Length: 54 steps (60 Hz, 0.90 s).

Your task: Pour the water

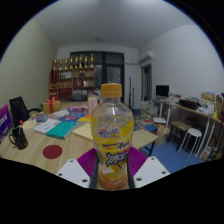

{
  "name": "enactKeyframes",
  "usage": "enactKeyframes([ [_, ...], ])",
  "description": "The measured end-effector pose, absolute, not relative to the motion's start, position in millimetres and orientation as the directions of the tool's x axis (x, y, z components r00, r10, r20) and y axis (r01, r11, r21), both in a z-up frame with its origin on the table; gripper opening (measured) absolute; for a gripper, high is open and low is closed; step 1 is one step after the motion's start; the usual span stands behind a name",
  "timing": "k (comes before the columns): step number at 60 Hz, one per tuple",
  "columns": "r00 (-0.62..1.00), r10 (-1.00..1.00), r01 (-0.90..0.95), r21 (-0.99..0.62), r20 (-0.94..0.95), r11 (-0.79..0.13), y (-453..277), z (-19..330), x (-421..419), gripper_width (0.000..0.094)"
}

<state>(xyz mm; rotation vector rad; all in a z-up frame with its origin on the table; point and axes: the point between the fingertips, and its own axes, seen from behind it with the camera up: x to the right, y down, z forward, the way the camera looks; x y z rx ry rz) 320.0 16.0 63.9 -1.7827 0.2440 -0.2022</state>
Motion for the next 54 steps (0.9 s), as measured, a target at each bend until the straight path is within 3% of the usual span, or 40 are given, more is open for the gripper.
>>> enactKeyframes([
  [7,0.961,-0.271,-0.031,-0.956,0.051,-0.292,18.2,83.0,313.0,0.0322],
  [18,0.845,-0.185,0.433,-0.845,0.502,-0.313,53.4,183.0,247.3,0.0287],
  [21,0.771,-0.146,0.556,-0.767,0.620,-0.321,60.1,213.6,221.1,0.0287],
  [28,0.459,-0.015,0.836,-0.438,0.888,-0.331,93.3,239.4,149.8,0.0285],
  [35,0.024,0.134,0.956,0.017,0.991,-0.292,126.2,205.1,67.2,0.0285],
  [44,-0.443,0.270,0.851,0.496,0.855,-0.174,146.9,175.3,25.2,0.0291],
  [54,-0.655,0.303,0.689,0.712,0.692,-0.137,164.2,166.8,17.5,0.0291],
])
